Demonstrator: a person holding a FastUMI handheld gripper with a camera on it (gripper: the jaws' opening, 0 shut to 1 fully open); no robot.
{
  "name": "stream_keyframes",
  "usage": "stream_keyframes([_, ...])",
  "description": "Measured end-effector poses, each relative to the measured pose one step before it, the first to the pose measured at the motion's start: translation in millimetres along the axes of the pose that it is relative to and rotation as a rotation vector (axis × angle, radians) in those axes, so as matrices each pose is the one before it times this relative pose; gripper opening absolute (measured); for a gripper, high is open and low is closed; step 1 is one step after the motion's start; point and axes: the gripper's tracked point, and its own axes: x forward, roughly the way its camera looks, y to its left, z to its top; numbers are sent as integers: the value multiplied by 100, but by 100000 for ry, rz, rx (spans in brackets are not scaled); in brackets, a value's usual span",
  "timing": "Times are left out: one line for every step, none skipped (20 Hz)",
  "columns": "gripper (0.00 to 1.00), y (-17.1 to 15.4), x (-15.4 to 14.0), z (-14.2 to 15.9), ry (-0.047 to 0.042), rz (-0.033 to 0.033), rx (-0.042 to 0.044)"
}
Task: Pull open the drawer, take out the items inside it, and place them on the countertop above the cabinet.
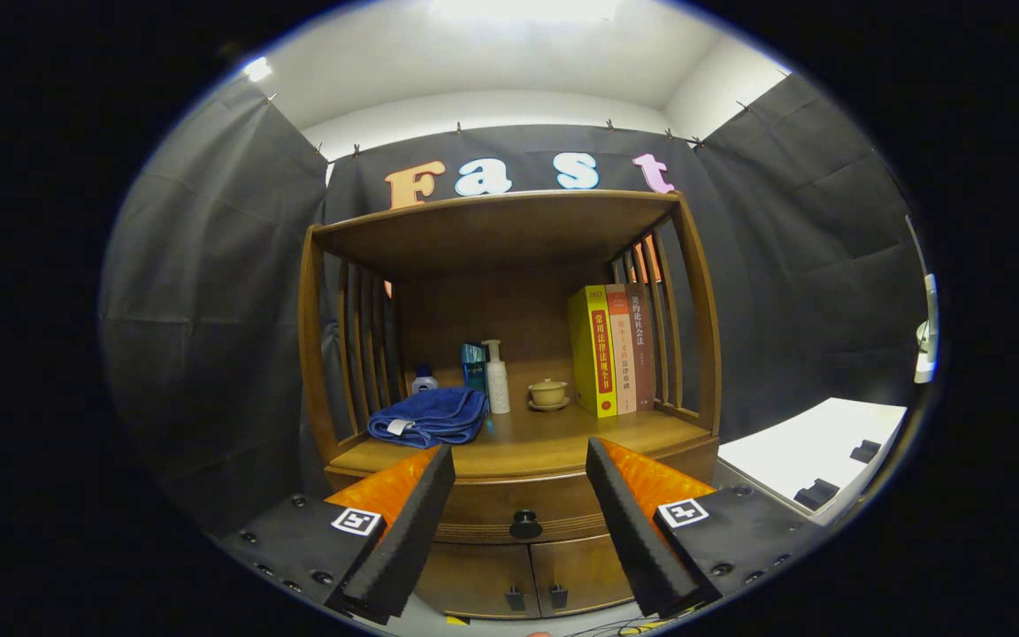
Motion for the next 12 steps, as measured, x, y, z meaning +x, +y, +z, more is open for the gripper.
stream_keyframes([98,126,117,-155,154,617,-211])
stream_keyframes([98,162,75,-175,135,628,-786])
stream_keyframes([98,29,47,-170,-322,228,-1169])
stream_keyframes([98,-71,204,-240,-586,-361,-1176])
stream_keyframes([98,-233,145,-382,-320,-881,-578])
stream_keyframes([98,-120,319,-743,-42,-402,125])
stream_keyframes([98,-117,431,-762,201,-36,847])
stream_keyframes([98,87,442,-694,5,230,1074])
stream_keyframes([98,-66,609,-906,422,607,914])
stream_keyframes([98,98,610,-937,322,1340,186])
stream_keyframes([98,-28,666,-1000,155,1144,-1001])
stream_keyframes([98,-105,473,-1073,912,588,-1910])
